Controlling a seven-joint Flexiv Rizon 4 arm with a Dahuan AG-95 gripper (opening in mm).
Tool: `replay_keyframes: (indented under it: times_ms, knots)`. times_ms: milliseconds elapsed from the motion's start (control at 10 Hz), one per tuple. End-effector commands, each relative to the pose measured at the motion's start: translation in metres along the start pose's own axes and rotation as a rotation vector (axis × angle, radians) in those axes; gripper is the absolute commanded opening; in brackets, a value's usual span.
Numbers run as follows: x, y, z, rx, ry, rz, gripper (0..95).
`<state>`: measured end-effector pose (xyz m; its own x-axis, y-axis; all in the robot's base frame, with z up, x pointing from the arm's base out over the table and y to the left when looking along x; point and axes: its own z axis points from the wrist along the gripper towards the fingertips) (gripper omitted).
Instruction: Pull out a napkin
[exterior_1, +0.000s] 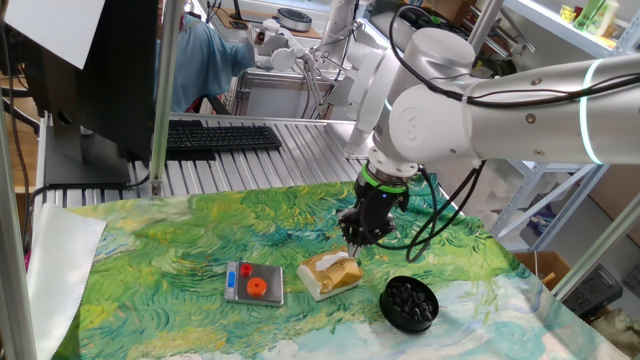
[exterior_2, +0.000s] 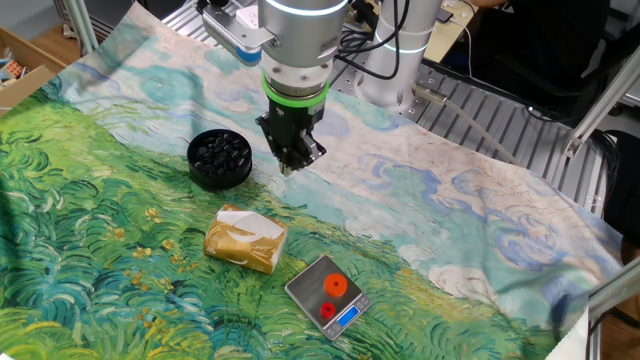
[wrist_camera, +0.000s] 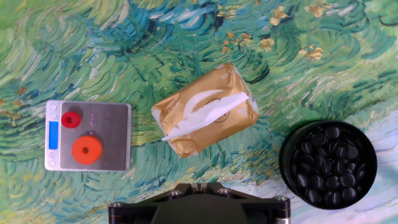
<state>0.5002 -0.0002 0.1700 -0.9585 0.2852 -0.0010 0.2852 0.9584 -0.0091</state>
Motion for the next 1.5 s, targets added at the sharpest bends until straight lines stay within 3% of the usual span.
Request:
replay_keyframes:
  times_ms: [100, 200, 400, 500, 600, 1000, 1100, 1200, 1400, 1500]
  knots:
    - [0.0002, 0.0001, -0.0001, -0.017, 0.007, 0.13, 0.0]
    - [0.0002, 0.0001, -0.0001, -0.023, 0.009, 0.159, 0.0]
    - [0.0002, 0.0001, -0.0001, -0.061, 0.024, 0.223, 0.0]
    - [0.0002, 0.0001, -0.0001, -0.117, 0.052, 0.295, 0.0]
    - [0.0002, 0.0001, -0.0001, -0.147, 0.066, 0.308, 0.0]
    - [0.0, 0.0003, -0.0001, -0.162, 0.07, 0.416, 0.0]
    - [0.0001, 0.0004, -0.0002, -0.168, 0.054, 0.454, 0.0]
    - [0.0003, 0.0007, -0.0004, -0.168, 0.045, 0.44, 0.0]
    - [-0.0009, 0.0014, -0.0014, -0.136, 0.025, 0.422, 0.0]
    - [-0.0025, 0.0023, -0.0027, -0.107, 0.009, 0.423, 0.0]
